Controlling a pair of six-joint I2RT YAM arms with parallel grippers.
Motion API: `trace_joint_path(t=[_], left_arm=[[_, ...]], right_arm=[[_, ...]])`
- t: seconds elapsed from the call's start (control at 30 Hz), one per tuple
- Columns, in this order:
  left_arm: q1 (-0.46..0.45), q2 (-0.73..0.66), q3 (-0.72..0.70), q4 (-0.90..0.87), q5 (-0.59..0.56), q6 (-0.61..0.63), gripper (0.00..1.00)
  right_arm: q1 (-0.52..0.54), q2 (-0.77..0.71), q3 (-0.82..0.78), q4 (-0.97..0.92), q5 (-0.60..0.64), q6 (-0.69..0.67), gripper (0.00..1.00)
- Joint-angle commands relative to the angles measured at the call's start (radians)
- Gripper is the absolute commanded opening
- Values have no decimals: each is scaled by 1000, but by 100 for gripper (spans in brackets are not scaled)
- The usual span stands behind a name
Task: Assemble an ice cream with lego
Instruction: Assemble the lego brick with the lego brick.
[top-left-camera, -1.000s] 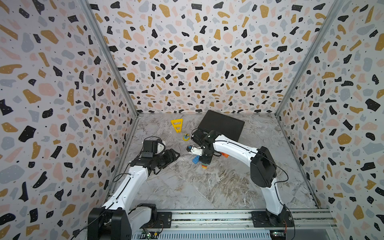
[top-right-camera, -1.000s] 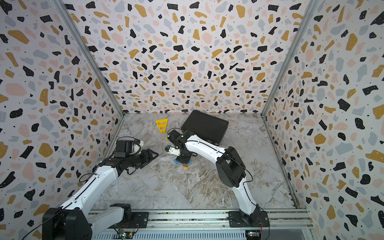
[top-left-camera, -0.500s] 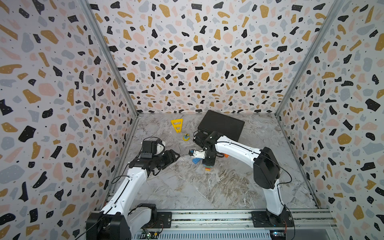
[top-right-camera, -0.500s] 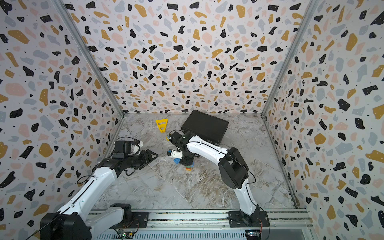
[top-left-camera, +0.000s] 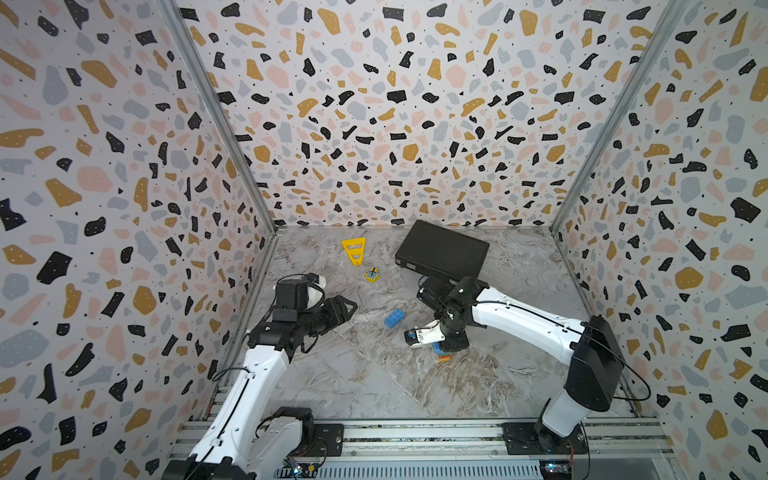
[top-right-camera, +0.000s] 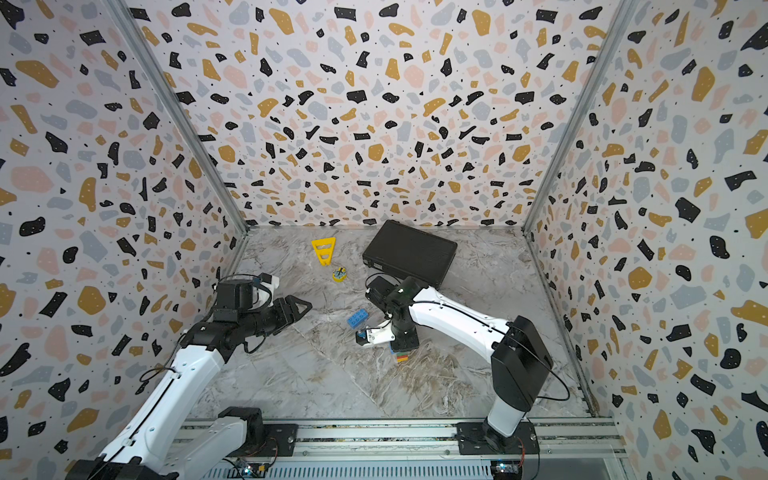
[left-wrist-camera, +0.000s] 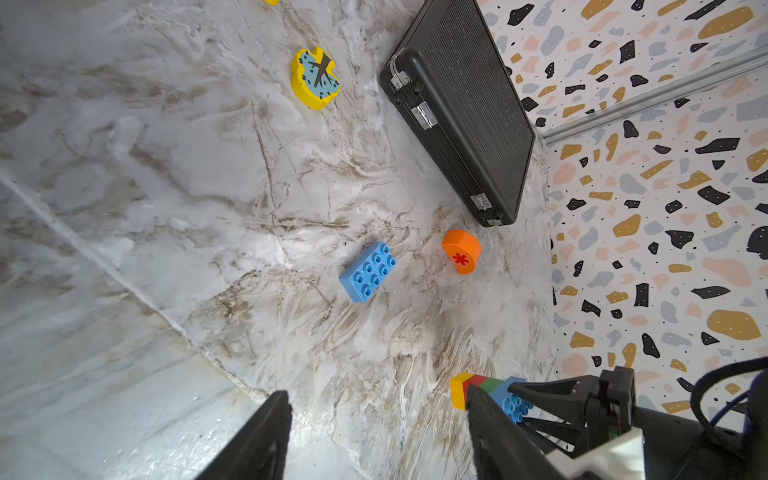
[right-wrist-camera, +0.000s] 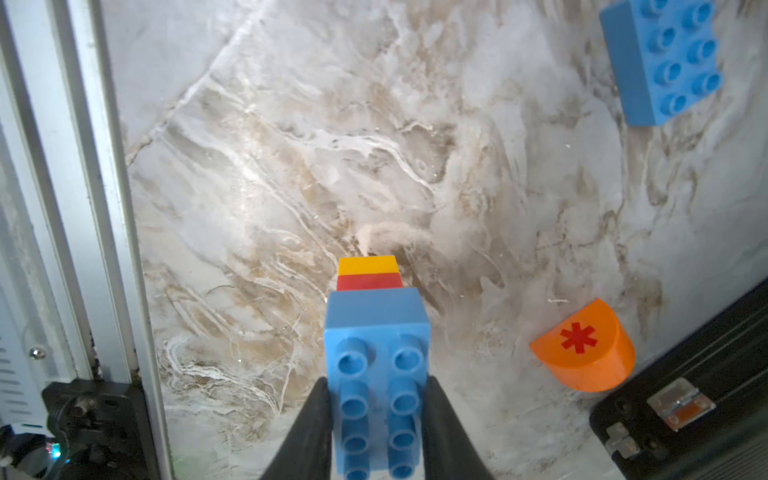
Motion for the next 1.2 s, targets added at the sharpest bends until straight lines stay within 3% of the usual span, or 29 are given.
trace_joint_path(t=[0.0, 0.33, 0.9, 1.07, 1.17], left_arm=[[7, -12, -1, 33, -2, 22, 68], [7, -19, -13, 59, -3, 27, 69], [8, -9, -15, 57, -5, 36, 69], [7, -7, -12, 51, -9, 39, 69], [8, -7, -11, 47, -12, 40, 69]], right_arm=[[-1, -41, -11, 67, -69, -143, 13], [3, 82, 28, 62, 8, -218, 13], [4, 114, 1, 91, 88, -212, 13], [8, 99, -1, 92, 81, -200, 23], [7, 92, 2, 94, 74, -192, 38]])
